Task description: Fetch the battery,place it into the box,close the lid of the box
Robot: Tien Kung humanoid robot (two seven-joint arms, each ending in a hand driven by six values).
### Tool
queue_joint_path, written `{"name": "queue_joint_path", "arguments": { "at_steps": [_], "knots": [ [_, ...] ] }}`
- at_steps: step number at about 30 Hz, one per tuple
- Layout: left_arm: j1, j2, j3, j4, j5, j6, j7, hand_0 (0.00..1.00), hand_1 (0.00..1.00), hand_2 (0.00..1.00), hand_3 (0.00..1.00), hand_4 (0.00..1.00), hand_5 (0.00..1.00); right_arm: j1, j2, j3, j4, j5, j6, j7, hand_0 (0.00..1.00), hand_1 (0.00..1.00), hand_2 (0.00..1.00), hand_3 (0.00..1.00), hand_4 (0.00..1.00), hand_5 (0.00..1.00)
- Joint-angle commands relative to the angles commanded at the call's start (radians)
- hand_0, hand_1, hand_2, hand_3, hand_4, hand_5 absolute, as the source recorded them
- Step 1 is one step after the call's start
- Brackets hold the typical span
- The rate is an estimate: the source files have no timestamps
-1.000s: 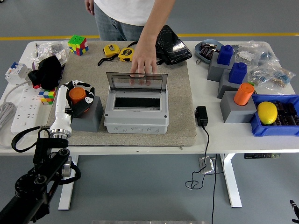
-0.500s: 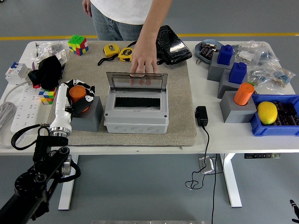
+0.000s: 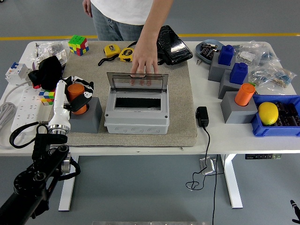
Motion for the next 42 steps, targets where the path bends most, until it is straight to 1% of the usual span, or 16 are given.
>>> {"name": "queue_joint_path", "arguments": {
  "at_steps": [6,11,12,16,18,20,22,24,26,29,30,35,36,38,40,42],
  "knots": [
    [-0.003,0.004,-0.001,-0.008,0.008,0.005,0.004,0.043,0.078,0.212,0.317,0.613,0.050,-0.001,0.001,0.004,0.000,-0.002,0.000,0.000,0.852,0.824,0.779,0.805,0.998,0.998],
    [-0.009,0.011,-0.005,-0.025,0.035,0.012,0.017,0.043,0.078,0.212,0.317,0.613,0.050,0.000,0.000,0.005,0.000,-0.003,0.000,0.000,0.852,0.824,0.779,0.805,0.998,0.998],
    [-0.009,0.013,-0.006,-0.028,0.043,0.015,0.021,0.027,0.045,0.248,0.404,0.615,0.050,0.000,0.000,0.005,0.000,-0.003,-0.001,0.001,0.852,0.824,0.779,0.805,0.998,0.998],
    [-0.011,0.023,-0.007,-0.045,0.098,0.022,0.046,0.027,0.045,0.248,0.404,0.615,0.050,0.001,-0.001,0.004,0.000,-0.001,0.000,0.002,0.852,0.824,0.779,0.805,0.998,0.998],
    [-0.012,0.030,-0.006,-0.054,0.124,0.025,0.058,0.028,0.028,0.249,0.401,0.610,0.040,0.002,-0.001,0.006,0.000,-0.003,-0.001,0.002,0.852,0.824,0.779,0.805,0.998,0.998],
    [-0.015,0.050,0.000,-0.066,0.171,0.030,0.082,0.028,0.028,0.249,0.401,0.610,0.040,0.001,-0.002,0.004,0.000,-0.003,0.000,0.002,0.852,0.824,0.779,0.805,0.998,0.998],
    [-0.016,0.069,0.004,-0.080,0.196,0.034,0.097,0.028,0.028,0.249,0.401,0.610,0.040,0.001,-0.004,0.007,0.000,-0.006,-0.001,0.001,0.852,0.824,0.779,0.805,0.998,0.998],
    [-0.016,0.081,0.002,-0.093,0.232,0.038,0.111,0.027,0.025,0.247,0.399,0.606,0.043,0.000,-0.005,0.009,0.000,-0.008,-0.001,0.000,0.852,0.824,0.780,0.804,0.998,0.998],
    [-0.014,0.096,0.000,-0.114,0.288,0.045,0.140,0.027,0.025,0.247,0.399,0.606,0.043,-0.001,-0.007,0.013,0.000,-0.012,-0.001,-0.001,0.852,0.824,0.780,0.804,0.998,0.998],
    [-0.010,0.119,0.009,-0.151,0.405,0.049,0.195,0.027,0.025,0.247,0.399,0.606,0.043,-0.001,-0.009,0.013,0.000,-0.012,-0.001,0.000,0.852,0.824,0.780,0.804,0.998,0.998],
    [-0.010,0.130,0.016,-0.173,0.451,0.050,0.222,0.034,0.021,0.208,0.310,0.598,0.043,-0.001,-0.009,0.013,0.000,-0.012,-0.001,0.000,0.852,0.824,0.780,0.804,0.998,0.998],
    [-0.007,0.179,0.049,-0.255,0.658,0.022,0.328,0.034,0.021,0.208,0.310,0.598,0.043,0.002,-0.012,0.012,0.000,-0.011,-0.001,0.001,0.852,0.824,0.780,0.804,0.998,0.998],
    [-0.005,0.188,0.057,-0.272,0.702,0.015,0.349,0.033,0.026,0.243,0.400,0.604,0.046,0.002,-0.013,0.013,0.000,-0.012,-0.001,0.001,0.853,0.824,0.781,0.804,0.998,0.998],
    [-0.003,0.199,0.066,-0.295,0.784,0.003,0.375,0.033,0.026,0.243,0.400,0.604,0.046,0.002,-0.014,0.016,0.000,-0.015,-0.002,0.001,0.853,0.824,0.781,0.804,0.998,0.998],
    [0.001,0.214,0.079,-0.333,0.869,-0.018,0.420,0.033,0.026,0.243,0.400,0.604,0.046,0.001,-0.015,0.017,0.000,-0.016,-0.002,0.000,0.853,0.824,0.781,0.804,0.998,0.998],
    [0.003,0.227,0.097,-0.362,0.951,-0.037,0.452,0.032,0.027,0.243,0.402,0.607,0.048,0.000,-0.015,0.019,0.000,-0.018,-0.002,0.000,0.854,0.824,0.781,0.804,0.998,0.998]
  ]
}}
